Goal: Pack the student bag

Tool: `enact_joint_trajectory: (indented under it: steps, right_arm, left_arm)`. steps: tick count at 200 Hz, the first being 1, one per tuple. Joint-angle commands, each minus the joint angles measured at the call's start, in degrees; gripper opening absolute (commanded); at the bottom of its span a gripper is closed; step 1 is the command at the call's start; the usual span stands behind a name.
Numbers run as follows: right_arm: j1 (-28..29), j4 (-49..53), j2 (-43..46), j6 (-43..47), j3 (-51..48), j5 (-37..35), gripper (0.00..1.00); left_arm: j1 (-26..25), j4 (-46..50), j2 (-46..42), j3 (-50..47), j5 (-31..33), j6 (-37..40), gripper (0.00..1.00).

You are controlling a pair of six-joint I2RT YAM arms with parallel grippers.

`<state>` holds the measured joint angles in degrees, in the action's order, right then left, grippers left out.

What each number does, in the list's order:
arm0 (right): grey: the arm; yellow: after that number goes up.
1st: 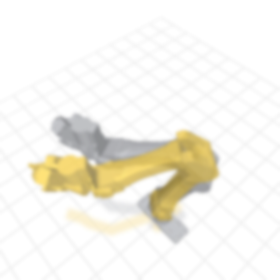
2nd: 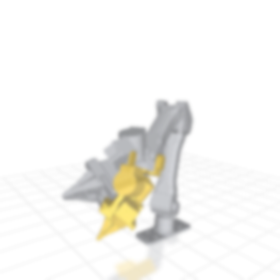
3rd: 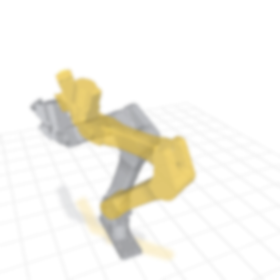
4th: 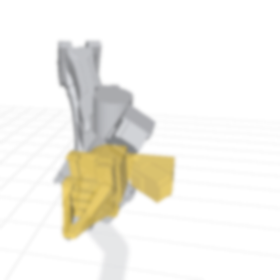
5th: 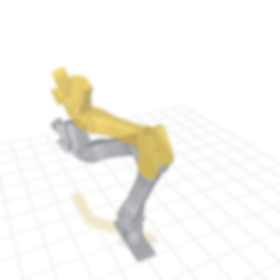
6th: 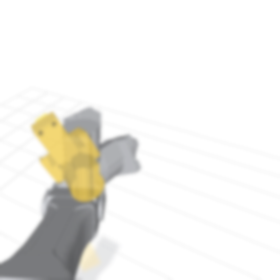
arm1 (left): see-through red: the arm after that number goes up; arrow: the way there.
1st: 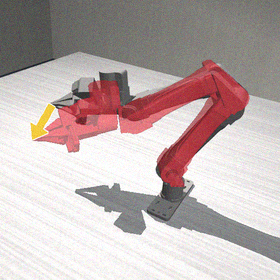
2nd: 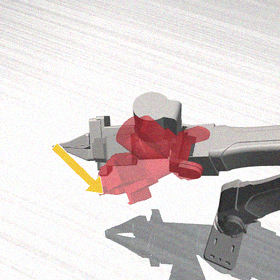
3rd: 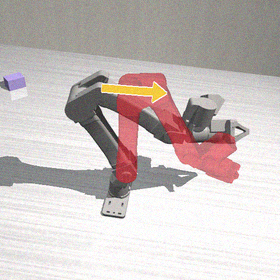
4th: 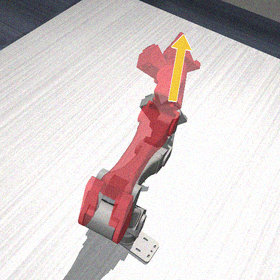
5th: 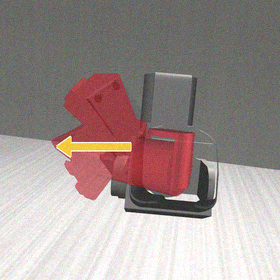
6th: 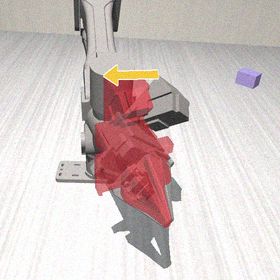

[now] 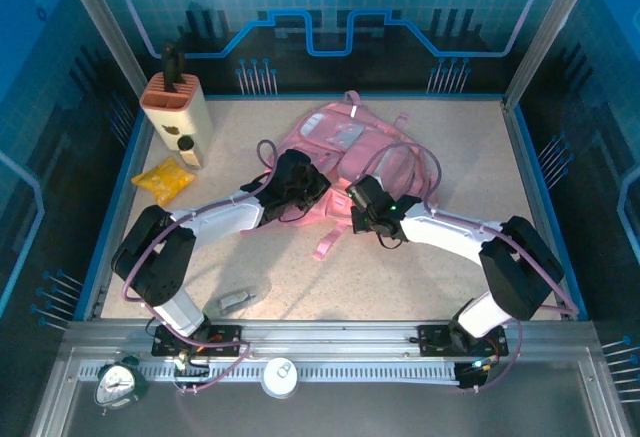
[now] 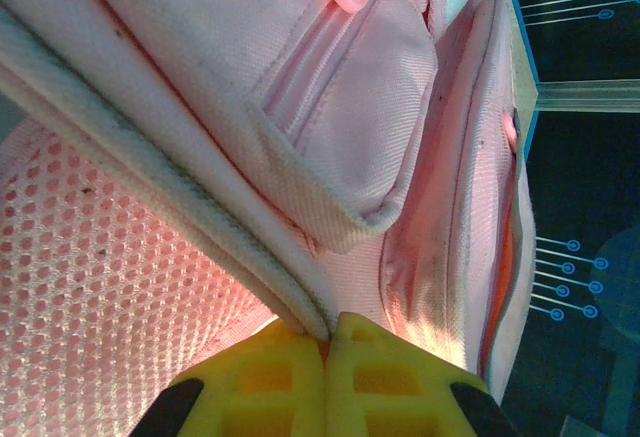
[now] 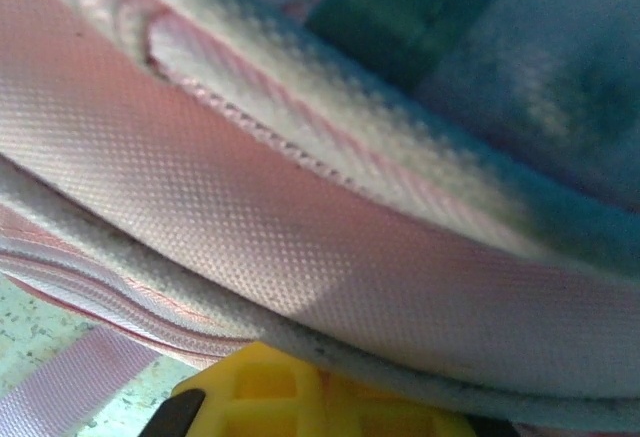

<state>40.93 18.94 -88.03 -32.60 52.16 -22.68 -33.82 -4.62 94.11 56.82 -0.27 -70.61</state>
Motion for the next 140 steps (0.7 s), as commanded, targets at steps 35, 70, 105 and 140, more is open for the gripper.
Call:
enact_joint_trajectory:
  steps: [35,70,105,140]
  right_arm:
    - [-2.4,6.4,11.3,0.4,-6.5,-5.9,0.00]
    - [-0.3,11.3,14.2,1.0,-7.5,-5.4,0.00]
    - [9.0,5.5,9.9,1.1,-4.1,2.4,0.00]
    - [11.1,0.9,3.5,-1.1,1.8,5.8,0.00]
  left_arm:
    - [5.2,4.0,-2.0,1.3,-2.4,7.7,0.00]
    - [9.6,6.2,1.8,5.9,-5.0,13.3,0.00]
    - [12.0,6.0,10.0,14.8,-11.5,18.2,0.00]
    - [12.7,4.4,8.5,13.9,-13.4,19.3,0.20]
